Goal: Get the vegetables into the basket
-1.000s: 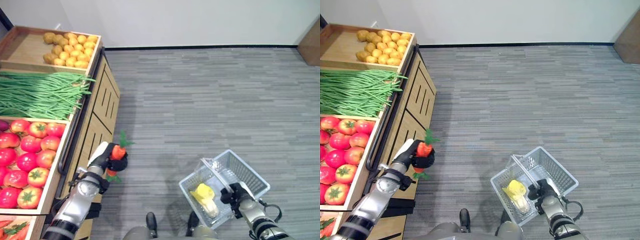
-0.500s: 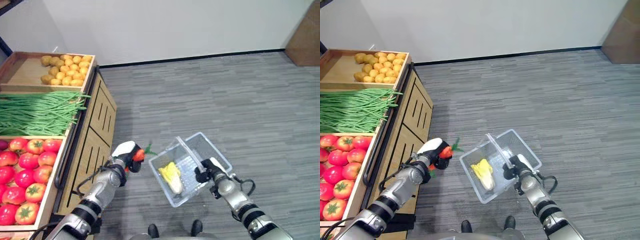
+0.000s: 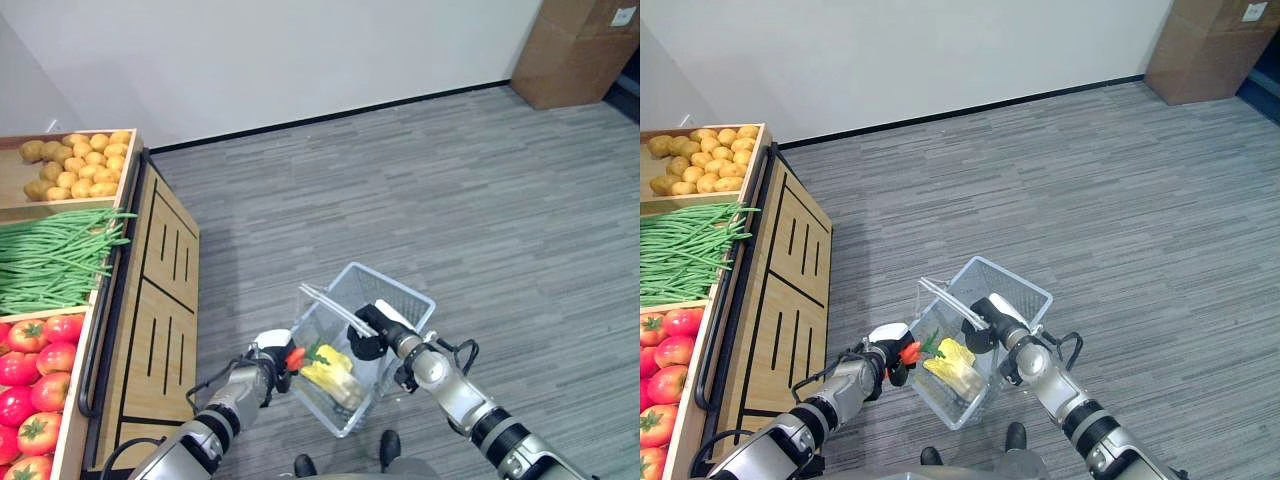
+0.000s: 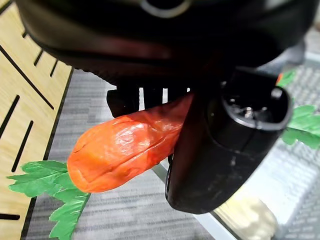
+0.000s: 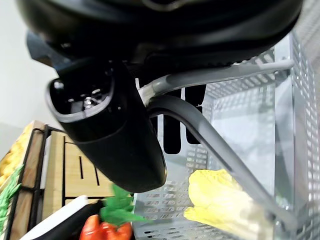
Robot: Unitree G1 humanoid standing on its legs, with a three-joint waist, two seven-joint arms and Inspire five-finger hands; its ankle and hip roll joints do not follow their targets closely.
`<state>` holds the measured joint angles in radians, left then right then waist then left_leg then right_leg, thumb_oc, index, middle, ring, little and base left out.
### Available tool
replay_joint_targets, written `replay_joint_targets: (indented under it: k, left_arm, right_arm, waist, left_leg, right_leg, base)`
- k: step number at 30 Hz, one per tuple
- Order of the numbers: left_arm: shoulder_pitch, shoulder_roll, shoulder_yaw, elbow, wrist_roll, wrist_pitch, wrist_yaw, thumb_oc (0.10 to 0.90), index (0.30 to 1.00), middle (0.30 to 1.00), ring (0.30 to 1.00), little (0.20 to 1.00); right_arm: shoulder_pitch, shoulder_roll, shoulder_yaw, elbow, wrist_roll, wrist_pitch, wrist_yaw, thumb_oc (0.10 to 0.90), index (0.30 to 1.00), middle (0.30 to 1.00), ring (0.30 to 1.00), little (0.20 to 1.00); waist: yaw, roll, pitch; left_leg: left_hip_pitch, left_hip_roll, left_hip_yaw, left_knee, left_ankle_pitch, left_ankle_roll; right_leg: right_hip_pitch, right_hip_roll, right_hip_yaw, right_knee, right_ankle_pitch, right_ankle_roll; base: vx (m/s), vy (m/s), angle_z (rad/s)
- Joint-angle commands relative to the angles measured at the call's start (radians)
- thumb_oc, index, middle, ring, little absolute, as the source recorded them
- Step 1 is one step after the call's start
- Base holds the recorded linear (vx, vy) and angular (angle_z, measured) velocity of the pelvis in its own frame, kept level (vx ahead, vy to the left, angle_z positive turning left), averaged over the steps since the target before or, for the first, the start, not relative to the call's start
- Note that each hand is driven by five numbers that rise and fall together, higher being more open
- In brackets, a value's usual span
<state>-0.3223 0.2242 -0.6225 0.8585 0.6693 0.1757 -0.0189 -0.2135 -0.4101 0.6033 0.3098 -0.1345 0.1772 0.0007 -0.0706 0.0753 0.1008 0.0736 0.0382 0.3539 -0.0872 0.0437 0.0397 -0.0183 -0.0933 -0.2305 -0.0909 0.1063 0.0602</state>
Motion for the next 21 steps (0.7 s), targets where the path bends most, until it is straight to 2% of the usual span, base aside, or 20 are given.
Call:
replay_joint_targets:
  k: [1, 2, 9, 14, 15, 16, 17, 21]
  left_arm:
    - [-0.176, -0.018, -0.031, 0.139, 0.052, -0.004, 0.072, 0.4, 0.3, 0.3, 0.3, 0.3]
    - [-0.115, 0.049, 0.0, 0.101, 0.066, -0.033, 0.06, 0.4, 0.3, 0.3, 0.3, 0.3]
    - [-0.067, 0.086, -0.041, 0.015, 0.114, -0.069, 0.022, 0.4, 0.3, 0.3, 0.3, 0.3]
    - [-0.089, 0.139, -0.068, -0.115, 0.158, -0.102, -0.009, 0.4, 0.3, 0.3, 0.3, 0.3]
    - [-0.16, 0.062, -0.148, -0.14, 0.171, -0.104, -0.033, 0.4, 0.3, 0.3, 0.3, 0.3]
    - [-0.166, 0.055, -0.15, -0.132, 0.171, -0.104, -0.03, 0.4, 0.3, 0.3, 0.3, 0.3]
    - [-0.235, 0.015, -0.2, -0.119, 0.226, -0.095, -0.01, 0.4, 0.3, 0.3, 0.3, 0.3]
    - [-0.268, 0.011, -0.242, -0.107, 0.266, -0.122, -0.013, 0.4, 0.3, 0.3, 0.3, 0.3]
  right_arm:
    - [-0.143, 0.1, -0.004, -0.161, 0.088, -0.183, -0.024, 0.4, 0.3, 0.3, 0.3, 0.3]
    - [-0.152, 0.08, -0.025, -0.24, 0.082, -0.184, -0.017, 0.4, 0.3, 0.3, 0.3, 0.3]
    - [-0.139, 0.086, 0.005, -0.323, 0.216, -0.205, 0.031, 0.4, 0.3, 0.3, 0.3, 0.3]
    - [-0.135, 0.063, 0.031, -0.361, 0.313, -0.204, 0.088, 0.4, 0.3, 0.3, 0.3, 0.3]
    - [-0.151, 0.069, 0.071, -0.345, 0.322, -0.199, 0.099, 0.4, 0.3, 0.3, 0.3, 0.3]
    - [-0.153, 0.067, 0.069, -0.343, 0.322, -0.2, 0.098, 0.4, 0.3, 0.3, 0.3, 0.3]
    - [-0.157, 0.064, 0.092, -0.311, 0.356, -0.186, 0.11, 0.4, 0.3, 0.3, 0.3, 0.3]
    - [-0.167, 0.045, 0.086, -0.312, 0.431, -0.181, 0.102, 0.4, 0.3, 0.3, 0.3, 0.3]
  waist:
    - [-0.01, -0.026, -0.054]
    - [0.003, -0.024, -0.05]
    - [0.016, -0.029, -0.044]
    - [0.023, -0.035, -0.037]
    - [0.01, -0.041, -0.038]
    - [0.013, -0.039, -0.036]
    - [0.001, -0.046, -0.033]
    - [-0.008, -0.048, -0.031]
  left_leg:
    - [0.039, -0.007, -0.024, 0.0, -0.128, -0.019]
    - [0.041, -0.005, -0.021, 0.0, -0.126, -0.02]
    - [0.038, -0.002, -0.025, 0.0, -0.126, -0.024]
    - [0.032, 0.001, -0.012, 0.0, -0.125, -0.029]
    - [0.032, 0.003, -0.011, 0.0, -0.126, -0.03]
    - [0.031, 0.002, -0.011, 0.0, -0.125, -0.03]
    - [0.026, 0.006, -0.009, 0.0, -0.121, -0.032]
    - [0.025, 0.007, -0.007, 0.0, -0.123, -0.034]
  right_leg:
    - [0.056, -0.05, -0.004, 0.026, -0.085, 0.064]
    - [0.059, -0.048, -0.002, 0.023, -0.085, 0.062]
    - [0.067, -0.045, -0.01, 0.004, -0.074, 0.064]
    - [0.055, -0.045, -0.007, 0.004, -0.068, 0.069]
    - [0.053, -0.044, -0.006, 0.004, -0.07, 0.069]
    - [0.052, -0.044, -0.006, 0.004, -0.069, 0.068]
    - [0.047, -0.041, -0.005, 0.004, -0.069, 0.068]
    - [0.045, -0.04, -0.002, 0.004, -0.072, 0.069]
  base:
    - [0.0, -0.047, -0.28]
    - [0.0, -0.037, -0.21]
    - [0.0, -0.012, -0.04]
    - [0.0, -0.01, -0.03]
    - [0.0, -0.011, -0.05]
    - [-0.01, -0.041, -0.04]
    - [-0.01, -0.032, -0.03]
    - [0.02, -0.022, -0.1]
